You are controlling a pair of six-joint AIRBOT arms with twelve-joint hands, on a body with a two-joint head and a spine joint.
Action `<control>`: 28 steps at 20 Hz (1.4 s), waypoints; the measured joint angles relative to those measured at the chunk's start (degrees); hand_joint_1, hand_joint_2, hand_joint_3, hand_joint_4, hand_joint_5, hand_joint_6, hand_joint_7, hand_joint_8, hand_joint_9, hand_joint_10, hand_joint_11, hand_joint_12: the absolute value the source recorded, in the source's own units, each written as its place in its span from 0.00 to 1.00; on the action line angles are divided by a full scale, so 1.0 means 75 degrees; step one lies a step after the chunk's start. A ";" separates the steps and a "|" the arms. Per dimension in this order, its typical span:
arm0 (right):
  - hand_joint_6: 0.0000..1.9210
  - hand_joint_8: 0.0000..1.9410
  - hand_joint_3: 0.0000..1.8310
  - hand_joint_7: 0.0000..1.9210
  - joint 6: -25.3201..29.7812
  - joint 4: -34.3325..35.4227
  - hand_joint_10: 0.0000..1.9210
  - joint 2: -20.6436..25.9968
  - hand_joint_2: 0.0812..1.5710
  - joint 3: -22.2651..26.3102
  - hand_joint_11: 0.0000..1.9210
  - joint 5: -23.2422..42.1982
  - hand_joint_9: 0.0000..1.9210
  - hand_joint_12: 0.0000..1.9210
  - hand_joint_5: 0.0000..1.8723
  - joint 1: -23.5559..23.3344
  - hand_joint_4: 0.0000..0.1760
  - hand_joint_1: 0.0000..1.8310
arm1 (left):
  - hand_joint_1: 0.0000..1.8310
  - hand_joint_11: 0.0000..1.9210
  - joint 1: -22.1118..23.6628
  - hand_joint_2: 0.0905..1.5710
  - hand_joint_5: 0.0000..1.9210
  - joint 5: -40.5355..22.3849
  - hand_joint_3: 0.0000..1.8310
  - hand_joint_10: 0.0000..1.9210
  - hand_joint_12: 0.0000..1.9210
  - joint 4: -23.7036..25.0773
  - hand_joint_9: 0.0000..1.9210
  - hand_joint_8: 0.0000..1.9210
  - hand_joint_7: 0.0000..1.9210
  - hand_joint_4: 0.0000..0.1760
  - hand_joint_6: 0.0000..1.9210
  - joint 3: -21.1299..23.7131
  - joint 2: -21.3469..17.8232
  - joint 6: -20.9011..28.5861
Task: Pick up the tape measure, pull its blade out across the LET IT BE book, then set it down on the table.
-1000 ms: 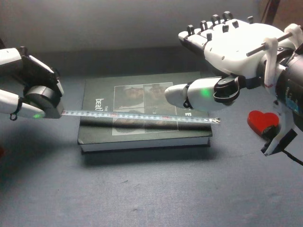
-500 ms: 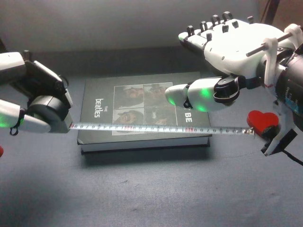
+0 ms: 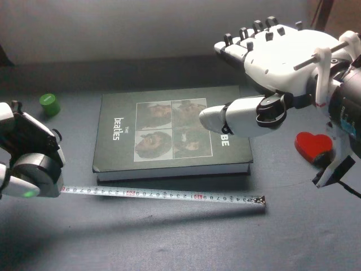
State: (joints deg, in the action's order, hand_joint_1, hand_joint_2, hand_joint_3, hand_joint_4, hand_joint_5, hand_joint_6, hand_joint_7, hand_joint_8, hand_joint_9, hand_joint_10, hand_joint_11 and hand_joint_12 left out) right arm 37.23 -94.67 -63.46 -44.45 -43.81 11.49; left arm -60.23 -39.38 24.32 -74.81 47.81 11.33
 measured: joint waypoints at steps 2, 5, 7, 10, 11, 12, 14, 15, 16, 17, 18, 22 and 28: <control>0.00 0.00 0.00 0.04 0.0003 -0.0023 0.00 -0.0020 0.66 0.0003 0.00 0.0006 0.01 0.12 0.02 0.0000 0.00 0.05 | 0.70 0.52 0.0000 0.68 0.52 -0.0029 0.00 0.45 0.52 -0.0154 0.56 0.52 0.55 0.00 0.41 -0.0073 0.0163 -0.0032; 0.00 0.00 0.00 0.05 0.0003 -0.0015 0.00 -0.0026 0.68 0.0000 0.00 0.0006 0.02 0.13 0.03 0.0000 0.00 0.05 | 0.68 0.53 -0.0230 0.68 0.51 -0.0154 0.00 0.31 0.48 -0.0743 0.60 0.52 0.56 0.00 0.43 -0.0166 0.0370 -0.0137; 0.00 0.00 0.00 0.06 0.0003 -0.0017 0.00 -0.0026 0.68 0.0000 0.00 -0.0003 0.03 0.15 0.04 0.0000 0.00 0.05 | 0.68 0.53 -0.0440 0.68 0.51 -0.0146 0.00 0.30 0.48 -0.0968 0.59 0.52 0.56 0.00 0.43 -0.0166 0.0554 -0.0306; 0.00 0.00 0.00 0.07 0.0006 -0.0023 0.00 -0.0032 0.69 0.0003 0.00 0.0020 0.04 0.18 0.04 0.0000 0.00 0.04 | 0.76 0.51 -0.0568 0.66 0.53 -0.0181 0.00 0.56 0.51 -0.0956 0.57 0.44 0.56 0.00 0.35 -0.0166 0.0653 -0.0312; 0.00 0.00 0.00 0.07 0.0009 -0.0032 0.00 -0.0032 0.70 0.0000 0.00 0.0006 0.04 0.19 0.04 0.0020 0.00 0.04 | 0.76 0.51 -0.0580 0.66 0.53 -0.0181 0.00 0.57 0.51 -0.0997 0.57 0.44 0.56 0.00 0.34 -0.0169 0.0653 -0.0335; 0.00 0.00 0.00 0.08 0.0009 -0.0061 0.00 -0.0029 0.70 0.0000 0.00 -0.0003 0.05 0.22 0.05 0.0029 0.00 0.04 | 0.76 0.51 -0.0580 0.66 0.53 -0.0204 0.00 0.57 0.51 -0.0982 0.57 0.44 0.56 0.00 0.34 -0.0230 0.0679 -0.0338; 0.00 0.00 0.00 0.08 0.0009 -0.0064 0.00 -0.0032 0.70 0.0000 0.00 0.0009 0.06 0.21 0.06 0.0029 0.00 0.04 | 0.76 0.51 -0.0580 0.66 0.52 -0.0184 0.00 0.58 0.51 -0.1087 0.57 0.44 0.55 0.00 0.36 -0.0289 0.0746 -0.0364; 0.00 0.00 0.00 0.08 0.0009 -0.0070 0.00 -0.0032 0.70 0.0003 0.00 0.0009 0.06 0.21 0.06 0.0029 0.00 0.04 | 0.76 0.50 -0.0580 0.67 0.50 -0.0184 0.00 0.59 0.50 -0.1061 0.55 0.47 0.53 0.00 0.40 -0.0289 0.0758 -0.0364; 0.00 0.00 0.00 0.08 0.0006 -0.0067 0.00 -0.0032 0.70 0.0000 0.00 0.0009 0.06 0.21 0.05 0.0029 0.00 0.04 | 0.75 0.48 -0.0580 0.69 0.46 -0.0181 0.00 0.63 0.49 -0.1037 0.51 0.52 0.49 0.00 0.48 -0.0289 0.0772 -0.0367; 0.00 0.00 0.00 0.08 0.0006 -0.0064 0.00 -0.0032 0.71 0.0000 0.00 0.0006 0.06 0.22 0.05 0.0029 0.00 0.04 | 0.67 0.45 -0.0597 0.71 0.45 -0.0187 0.00 0.37 0.46 -0.1049 0.48 0.56 0.49 0.00 0.56 -0.0294 0.0801 -0.0370; 0.00 0.00 0.00 0.09 0.0009 -0.0067 0.00 -0.0032 0.71 0.0000 0.00 0.0009 0.06 0.23 0.05 0.0029 0.00 0.04 | 0.65 0.42 -0.0644 0.73 0.44 -0.0198 0.00 0.21 0.44 -0.1055 0.49 0.58 0.47 0.13 0.61 -0.0294 0.0819 -0.0367; 0.00 0.00 0.00 0.09 0.0009 -0.0070 0.00 -0.0032 0.71 0.0003 0.00 0.0017 0.07 0.27 0.07 0.0029 0.00 0.04 | 0.47 0.31 -0.0723 0.69 0.42 -0.0353 0.00 0.01 0.34 -0.1128 0.44 0.01 0.43 0.00 0.08 -0.0294 0.0822 -0.0361; 0.00 0.00 0.00 0.08 0.0009 -0.0067 0.00 -0.0032 0.71 0.0003 0.00 0.0023 0.06 0.23 0.06 0.0029 0.00 0.04 | 0.28 0.15 -0.0729 0.67 0.23 -0.0245 0.00 0.00 0.26 -0.1154 0.22 0.00 0.21 0.00 0.00 -0.0219 0.0664 -0.0361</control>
State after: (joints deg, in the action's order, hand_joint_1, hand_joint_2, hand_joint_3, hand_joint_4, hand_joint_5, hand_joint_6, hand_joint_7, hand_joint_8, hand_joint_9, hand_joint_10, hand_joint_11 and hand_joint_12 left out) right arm 37.30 -95.18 -63.70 -44.42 -43.64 11.70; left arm -65.69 -41.21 15.66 -76.44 52.80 8.62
